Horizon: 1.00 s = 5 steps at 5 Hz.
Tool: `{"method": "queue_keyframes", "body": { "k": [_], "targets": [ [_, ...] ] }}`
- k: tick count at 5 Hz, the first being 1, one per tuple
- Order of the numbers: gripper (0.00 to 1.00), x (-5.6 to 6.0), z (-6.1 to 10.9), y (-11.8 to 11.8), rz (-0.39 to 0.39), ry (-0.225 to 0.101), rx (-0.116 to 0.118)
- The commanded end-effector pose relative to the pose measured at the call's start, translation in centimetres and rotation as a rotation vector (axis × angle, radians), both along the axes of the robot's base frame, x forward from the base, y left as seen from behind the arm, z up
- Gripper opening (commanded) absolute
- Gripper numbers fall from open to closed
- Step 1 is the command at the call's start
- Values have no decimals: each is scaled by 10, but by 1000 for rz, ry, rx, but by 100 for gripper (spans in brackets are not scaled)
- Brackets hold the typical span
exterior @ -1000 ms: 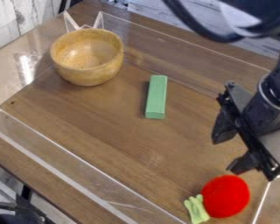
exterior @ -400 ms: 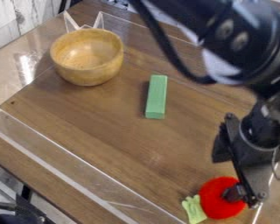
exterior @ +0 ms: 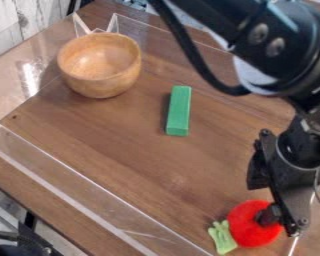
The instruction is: Move the red object to the left side of the table
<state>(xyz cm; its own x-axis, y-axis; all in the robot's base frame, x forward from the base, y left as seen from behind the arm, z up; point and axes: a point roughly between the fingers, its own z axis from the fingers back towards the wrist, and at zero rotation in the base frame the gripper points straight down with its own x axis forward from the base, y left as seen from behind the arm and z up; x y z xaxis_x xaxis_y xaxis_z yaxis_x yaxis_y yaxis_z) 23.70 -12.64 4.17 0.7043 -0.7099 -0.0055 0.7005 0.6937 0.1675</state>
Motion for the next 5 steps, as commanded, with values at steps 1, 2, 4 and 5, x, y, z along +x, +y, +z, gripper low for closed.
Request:
{"method": "queue_keyframes", "body": {
  "k": [1,2,4,5],
  "targets": [
    [0,8,22,10,8,-24,-8],
    [0,11,38,13,8,-33,18],
    [0,14,71,39,28,-69,27],
    [100,7,56,43,78,-67,25]
  ]
}}
